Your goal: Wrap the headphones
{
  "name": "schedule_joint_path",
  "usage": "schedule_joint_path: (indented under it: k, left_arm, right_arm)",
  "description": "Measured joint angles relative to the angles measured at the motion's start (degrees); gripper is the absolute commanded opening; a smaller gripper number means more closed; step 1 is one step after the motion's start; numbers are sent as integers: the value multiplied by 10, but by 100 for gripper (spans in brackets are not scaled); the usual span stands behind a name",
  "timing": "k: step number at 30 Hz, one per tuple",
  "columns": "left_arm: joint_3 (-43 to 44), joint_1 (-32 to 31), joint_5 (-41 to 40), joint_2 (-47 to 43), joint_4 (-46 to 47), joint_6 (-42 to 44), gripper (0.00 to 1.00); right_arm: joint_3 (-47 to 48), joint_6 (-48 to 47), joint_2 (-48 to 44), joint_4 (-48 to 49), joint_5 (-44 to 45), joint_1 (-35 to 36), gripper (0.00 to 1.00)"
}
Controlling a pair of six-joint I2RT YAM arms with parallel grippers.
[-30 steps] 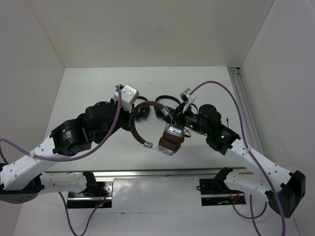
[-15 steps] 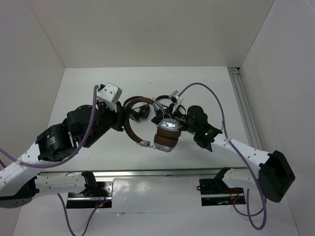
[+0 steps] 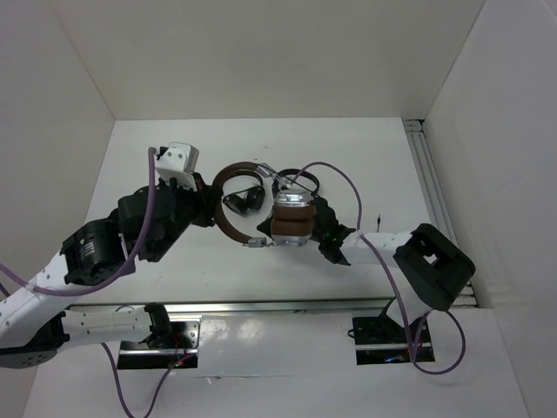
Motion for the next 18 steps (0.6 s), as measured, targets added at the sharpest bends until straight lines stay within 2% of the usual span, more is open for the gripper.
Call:
schedule_joint_path:
  k: [3,7,12,18]
  left_arm:
    - [16,0,-27,1,-23,-27,0]
    - [37,0,-72,1,-56,-73,0]
    - [40,0,-109,2,-91,-131,0]
    - [46,1,-138,8,-138,-194,0]
  right_arm:
    - [-1,2,23,18,5,3,28]
    - [-20,9,27,64,14,16,21]
    - [-75,19,27,107,35,45,2]
    - [-92,26,27,124,72,101,1]
